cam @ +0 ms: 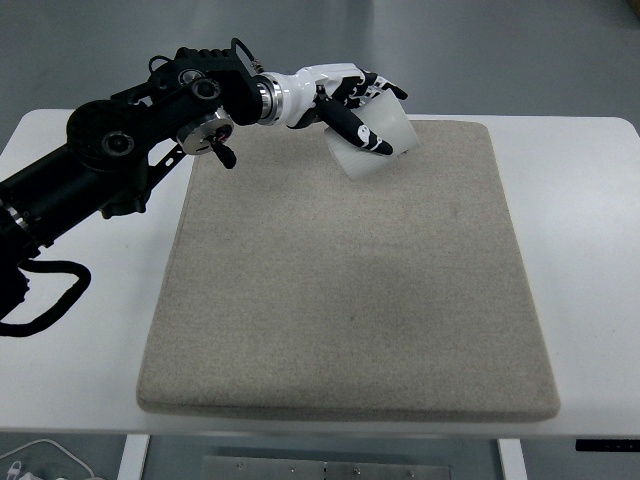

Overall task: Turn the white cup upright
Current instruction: 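Lift the white cup with the left hand and rotate it upward, then lower the cup toward the pad, turning its opening upward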

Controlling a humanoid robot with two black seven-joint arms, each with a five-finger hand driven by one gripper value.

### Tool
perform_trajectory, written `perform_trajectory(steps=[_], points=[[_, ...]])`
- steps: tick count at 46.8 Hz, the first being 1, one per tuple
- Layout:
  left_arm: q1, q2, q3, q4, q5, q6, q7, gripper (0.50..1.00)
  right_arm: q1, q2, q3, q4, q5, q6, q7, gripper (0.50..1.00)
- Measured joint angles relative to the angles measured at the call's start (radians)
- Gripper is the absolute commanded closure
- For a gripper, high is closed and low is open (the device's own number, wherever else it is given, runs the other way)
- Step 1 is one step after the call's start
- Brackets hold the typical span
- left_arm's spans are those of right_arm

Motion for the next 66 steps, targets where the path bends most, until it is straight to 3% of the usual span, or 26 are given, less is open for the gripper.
perform_trajectory(steps=[20, 28, 36, 56, 66], points=[[0.028, 0.024, -0.153, 0.063, -0.272, -0.027, -0.126, 0.797, 0.000, 0.000, 0.000, 0.000, 0.000, 0.000, 0.000, 0.570], [0.059, 0.028, -0.173, 0.097, -0.298, -0.064, -0.222, 0.797, 0.000, 0.000, 0.000, 0.000, 0.000, 0.000, 0.000, 0.570], [0.101, 0.038, -0.174, 0.137, -0.298, -0.104, -0.347, 0.799, 0.000, 0.000, 0.000, 0.000, 0.000, 0.000, 0.000, 0.570], [0.157, 0.070, -0.131, 0.242, -0.267, -0.145, -0.731, 0.797, 0.000, 0.000, 0.001, 0.000, 0.000, 0.000, 0.000, 0.570], [0.190, 0.078, -0.101, 0.292, -0.255, -0.146, -0.870, 0.797, 0.000, 0.000, 0.000, 0.000, 0.000, 0.000, 0.000, 0.570]])
